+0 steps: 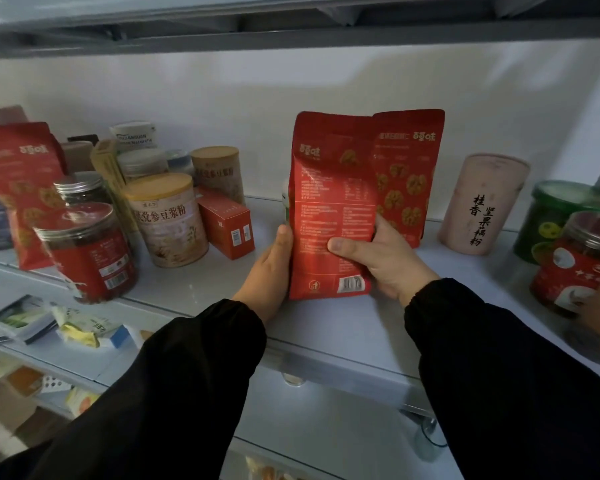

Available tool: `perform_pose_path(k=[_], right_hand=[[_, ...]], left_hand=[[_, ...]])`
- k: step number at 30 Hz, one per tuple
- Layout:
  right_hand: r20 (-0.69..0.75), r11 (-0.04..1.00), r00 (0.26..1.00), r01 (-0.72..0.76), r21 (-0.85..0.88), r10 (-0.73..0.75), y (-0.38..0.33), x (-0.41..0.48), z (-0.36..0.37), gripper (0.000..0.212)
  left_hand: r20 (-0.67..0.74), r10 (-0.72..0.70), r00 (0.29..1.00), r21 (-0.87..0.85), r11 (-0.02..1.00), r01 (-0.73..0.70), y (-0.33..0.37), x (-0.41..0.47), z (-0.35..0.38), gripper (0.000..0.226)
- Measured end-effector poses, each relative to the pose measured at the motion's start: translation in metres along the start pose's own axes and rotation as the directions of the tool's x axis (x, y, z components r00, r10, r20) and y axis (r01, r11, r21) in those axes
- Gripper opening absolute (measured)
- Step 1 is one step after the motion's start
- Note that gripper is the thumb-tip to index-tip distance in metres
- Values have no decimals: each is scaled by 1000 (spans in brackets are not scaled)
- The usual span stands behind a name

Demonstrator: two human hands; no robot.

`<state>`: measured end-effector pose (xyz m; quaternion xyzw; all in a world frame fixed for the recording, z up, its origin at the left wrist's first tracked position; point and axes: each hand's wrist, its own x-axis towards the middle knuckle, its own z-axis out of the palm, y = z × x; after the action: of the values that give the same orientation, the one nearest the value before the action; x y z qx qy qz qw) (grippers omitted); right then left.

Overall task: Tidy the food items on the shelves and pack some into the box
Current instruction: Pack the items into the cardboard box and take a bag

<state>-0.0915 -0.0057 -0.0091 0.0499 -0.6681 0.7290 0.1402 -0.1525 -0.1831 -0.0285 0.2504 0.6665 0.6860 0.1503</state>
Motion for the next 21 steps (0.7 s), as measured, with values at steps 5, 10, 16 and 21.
perform_pose_path(k=[5,10,16,21], right_hand=[[-95,999,995,36,8,-35,2,2,1,52],[-107,998,993,38,-43,-43,1,1,5,45],[-112,995,991,60,-77,-69,-4,-2,9,38],[-116,995,990,67,-79,-76,-2,-1,7,43]], left_hand=[[34,82,996,12,997,-82,-4,3,1,59],[26,95,995,10,995,-95,-1,1,3,52],[23,115,993,19,993,-116,0,-1,3,34],[14,121,993,2,993,-121,1,-1,4,40]])
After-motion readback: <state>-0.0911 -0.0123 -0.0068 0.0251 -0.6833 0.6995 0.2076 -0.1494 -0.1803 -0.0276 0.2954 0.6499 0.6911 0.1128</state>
